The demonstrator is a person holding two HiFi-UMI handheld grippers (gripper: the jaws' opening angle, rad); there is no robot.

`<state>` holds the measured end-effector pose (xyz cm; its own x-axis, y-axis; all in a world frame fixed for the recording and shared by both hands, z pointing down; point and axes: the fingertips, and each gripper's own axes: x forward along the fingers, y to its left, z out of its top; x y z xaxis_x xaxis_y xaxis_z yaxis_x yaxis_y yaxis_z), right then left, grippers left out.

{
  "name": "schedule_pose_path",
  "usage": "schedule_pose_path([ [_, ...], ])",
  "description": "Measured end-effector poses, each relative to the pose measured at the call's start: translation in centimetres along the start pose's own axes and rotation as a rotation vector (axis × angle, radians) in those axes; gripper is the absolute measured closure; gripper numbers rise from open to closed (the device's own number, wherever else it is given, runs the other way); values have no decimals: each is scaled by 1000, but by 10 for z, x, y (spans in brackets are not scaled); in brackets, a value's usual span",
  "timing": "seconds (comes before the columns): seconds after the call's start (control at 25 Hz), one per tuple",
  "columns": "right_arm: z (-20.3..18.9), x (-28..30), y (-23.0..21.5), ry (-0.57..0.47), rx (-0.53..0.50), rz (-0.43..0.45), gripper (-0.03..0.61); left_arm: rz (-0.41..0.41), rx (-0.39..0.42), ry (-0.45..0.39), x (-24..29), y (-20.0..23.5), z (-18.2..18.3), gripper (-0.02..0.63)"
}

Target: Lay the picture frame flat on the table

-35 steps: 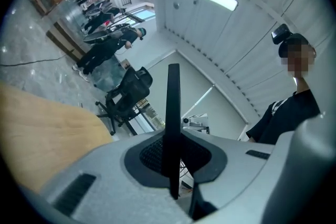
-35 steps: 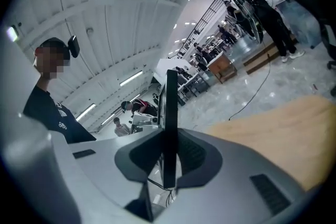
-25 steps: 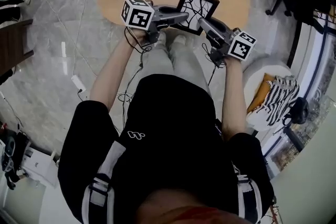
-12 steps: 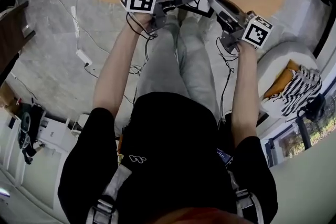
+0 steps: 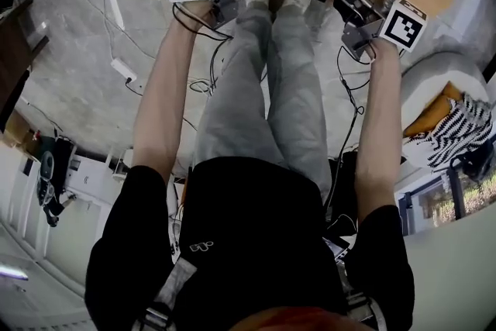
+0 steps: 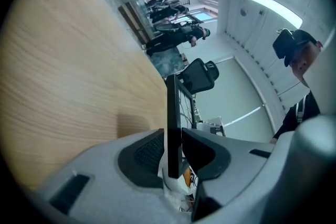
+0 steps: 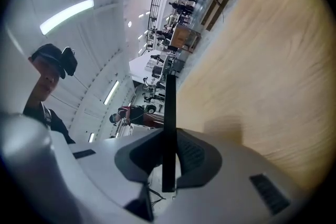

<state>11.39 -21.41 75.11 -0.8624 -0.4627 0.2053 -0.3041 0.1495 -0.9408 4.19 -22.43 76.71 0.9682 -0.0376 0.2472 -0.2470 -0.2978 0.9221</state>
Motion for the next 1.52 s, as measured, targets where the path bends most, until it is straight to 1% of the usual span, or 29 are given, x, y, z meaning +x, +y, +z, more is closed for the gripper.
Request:
schedule_pose_path([
  [0.16,6,-2,-16,-20,14,-45,509,83,-28,-66,-29,17,0,525],
  [0.2,7,-2,-27,-15,16,-65,509,93,-23,-71,-30,20,0,550],
  [0.24,6,0,-39,-6,21,-86,509,90,-11,-73,-28,22,-2,589],
  [0.32,2,5,-62,21,30,-129,509,38,19,-63,-20,15,-6,604],
  [0.4,-3,7,-78,50,40,-180,509,-26,41,-33,-11,0,-13,604],
  [0.44,-5,7,-83,58,45,-202,509,-40,48,-18,-5,-5,-16,604],
  [0.52,-4,6,-85,45,60,-223,509,-42,55,-8,3,-12,-20,604],
  [0.6,-6,5,-89,28,76,-250,509,-51,32,-33,7,-18,-23,604],
  [0.68,-11,0,-100,42,79,-323,509,-63,2,-56,12,-21,-30,604],
  [0.72,-13,-3,-106,52,73,-370,506,-60,-4,-54,16,-21,-33,604],
  [0.84,-14,-6,-115,44,25,-487,488,-36,0,-42,19,-17,-40,604],
  [0.92,-13,-6,-119,39,-37,-574,481,-38,-6,-68,15,-18,-39,604],
  [0.96,-13,-6,-121,42,-76,-623,475,-42,6,-77,14,-21,-38,604],
  [1.08,-11,-16,-122,45,-183,-779,460,-51,109,-55,15,-38,-40,604],
  [1.12,-9,-21,-118,37,-212,-825,460,-60,131,-54,15,-48,-37,604],
  [1.16,-3,-26,-110,20,-240,-858,462,-77,143,-64,14,-60,-31,604],
  [1.2,4,-29,-98,-4,-264,-872,470,-100,152,-82,11,-74,-21,604],
  [1.24,14,-31,-81,-40,-283,-862,492,-123,165,-107,6,-90,-8,604],
  [1.28,27,-31,-61,-85,-300,-827,534,-137,190,-135,1,-107,8,604],
  [1.32,42,-31,-35,-138,-316,-767,551,-140,231,-162,-5,-126,26,604],
  [1.36,56,-31,-5,-191,-334,-692,558,-135,288,-179,-11,-148,43,604],
  [1.44,86,-33,65,-285,-382,-549,563,-114,439,-182,-21,-203,72,604],
  [1.52,117,-42,137,-367,-441,-450,565,-75,598,-196,-30,-264,98,604],
])
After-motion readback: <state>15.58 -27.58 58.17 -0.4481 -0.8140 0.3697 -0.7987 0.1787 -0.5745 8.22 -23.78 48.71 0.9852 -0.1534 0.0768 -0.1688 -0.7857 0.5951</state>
